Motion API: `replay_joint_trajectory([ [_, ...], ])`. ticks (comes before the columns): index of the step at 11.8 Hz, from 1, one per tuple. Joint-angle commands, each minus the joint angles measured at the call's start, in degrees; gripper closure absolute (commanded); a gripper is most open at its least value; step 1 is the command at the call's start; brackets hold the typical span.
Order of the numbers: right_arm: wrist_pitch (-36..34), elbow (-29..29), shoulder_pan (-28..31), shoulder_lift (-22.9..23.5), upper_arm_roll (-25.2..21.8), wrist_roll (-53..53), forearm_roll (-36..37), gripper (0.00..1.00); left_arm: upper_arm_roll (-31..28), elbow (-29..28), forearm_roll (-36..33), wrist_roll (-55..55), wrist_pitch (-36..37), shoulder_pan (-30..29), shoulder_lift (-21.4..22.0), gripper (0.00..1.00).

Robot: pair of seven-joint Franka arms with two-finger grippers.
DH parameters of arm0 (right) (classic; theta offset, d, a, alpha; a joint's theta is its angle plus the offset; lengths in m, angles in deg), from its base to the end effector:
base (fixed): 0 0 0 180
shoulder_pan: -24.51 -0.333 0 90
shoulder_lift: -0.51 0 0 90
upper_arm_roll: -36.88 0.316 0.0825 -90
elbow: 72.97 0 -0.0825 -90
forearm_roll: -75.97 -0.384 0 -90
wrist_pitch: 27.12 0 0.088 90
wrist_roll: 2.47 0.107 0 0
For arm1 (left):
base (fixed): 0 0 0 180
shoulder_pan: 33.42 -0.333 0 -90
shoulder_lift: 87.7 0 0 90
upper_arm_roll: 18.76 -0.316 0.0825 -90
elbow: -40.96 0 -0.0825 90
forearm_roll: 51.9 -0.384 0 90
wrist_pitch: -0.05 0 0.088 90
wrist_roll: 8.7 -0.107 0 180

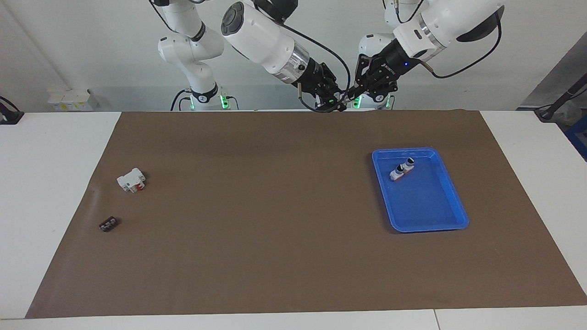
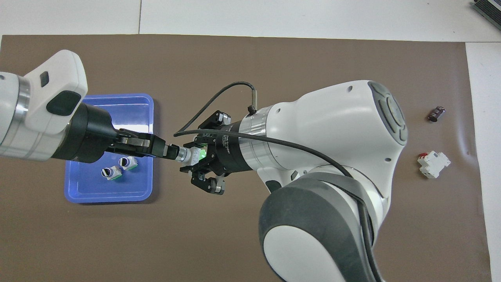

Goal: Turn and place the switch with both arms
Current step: 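Lower the switch into the blue tray while the right gripper withdraws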

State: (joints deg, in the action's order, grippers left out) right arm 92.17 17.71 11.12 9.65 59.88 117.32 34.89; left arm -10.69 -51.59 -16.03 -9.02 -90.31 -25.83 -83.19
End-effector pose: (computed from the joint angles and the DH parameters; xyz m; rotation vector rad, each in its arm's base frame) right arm 0.5084 0.3917 0.5979 -1.6453 1.9168 0.8752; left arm 0.4928 -0.2065 0.6658 2.5003 -0.3619 -0.0573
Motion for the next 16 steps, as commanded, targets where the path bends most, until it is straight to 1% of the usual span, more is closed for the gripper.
replay_joint_trajectory([
  [1, -1.5, 0.3, 1.3, -1.2, 0.0, 0.5, 1.2, 1.0, -0.5, -3.0, -4.0, -13.1, 0.2, -2.8, 2.2, 1.0],
  [2, -1.5, 0.3, 1.3, -1.2, 0.0, 0.5, 1.2, 1.0, -0.5, -3.1, -4.0, -15.8, 0.3, -2.8, 2.3, 1.0],
  [5, -1.5, 0.3, 1.3, -1.3, -0.1, 0.5, 1.2, 1.0, -0.5, -3.2, -4.5, -17.5, 0.3, -2.8, 2.4, 1.0],
  [7, -1.4, 0.3, 1.4, -1.4, -0.1, 0.4, 1.3, 1.0, -0.5, -3.3, -7.6, -18.7, -0.3, -2.8, 2.3, 1.0],
  [9, -1.4, 0.3, 1.4, -1.4, -0.1, 0.4, 1.6, 1.0, -0.5, -3.3, -7.9, -18.8, -0.3, -2.8, 2.3, 1.0],
  [10, -1.4, 0.4, 1.4, -1.5, -0.1, 0.5, 1.7, 0.82, -0.5, -3.3, -9.7, -18.8, -0.3, -2.8, 2.3, 1.0],
  [11, -1.5, 0.4, 1.4, -1.6, -0.1, 0.5, 2.5, 0.61, -0.5, -3.3, -11.7, -19.4, -0.3, -2.8, 2.4, 1.0],
  [12, -1.6, 0.4, 1.4, -2.2, -0.1, 0.4, 3.7, 0.43, -0.6, -3.7, -12.0, -19.6, -0.3, -2.9, 2.4, 1.0],
  [13, -2.3, 0.5, 1.4, -2.9, -0.1, -0.3, 5.6, 0.13, -0.6, -3.9, -12.5, -19.6, -0.4, -3.5, 2.6, 1.0],
  [14, -4.0, 0.4, 1.5, -3.4, -0.3, -3.2, 7.6, 0.01, -0.5, -4.6, -13.4, -20.2, -1.0, -4.1, 3.0, 1.0],
  [15, -5.3, 0.4, 1.7, -4.3, -0.5, -7.4, 7.9, 0.01, -0.6, -6.7, -14.8, -21.6, -3.0, -4.1, 3.8, 1.0],
  [16, -5.9, 0.5, 2.4, -4.7, -0.6, -10.9, 7.9, 0.01, -0.6, -9.8, -16.2, -22.6, -6.6, -4.2, 5.2, 1.0],
])
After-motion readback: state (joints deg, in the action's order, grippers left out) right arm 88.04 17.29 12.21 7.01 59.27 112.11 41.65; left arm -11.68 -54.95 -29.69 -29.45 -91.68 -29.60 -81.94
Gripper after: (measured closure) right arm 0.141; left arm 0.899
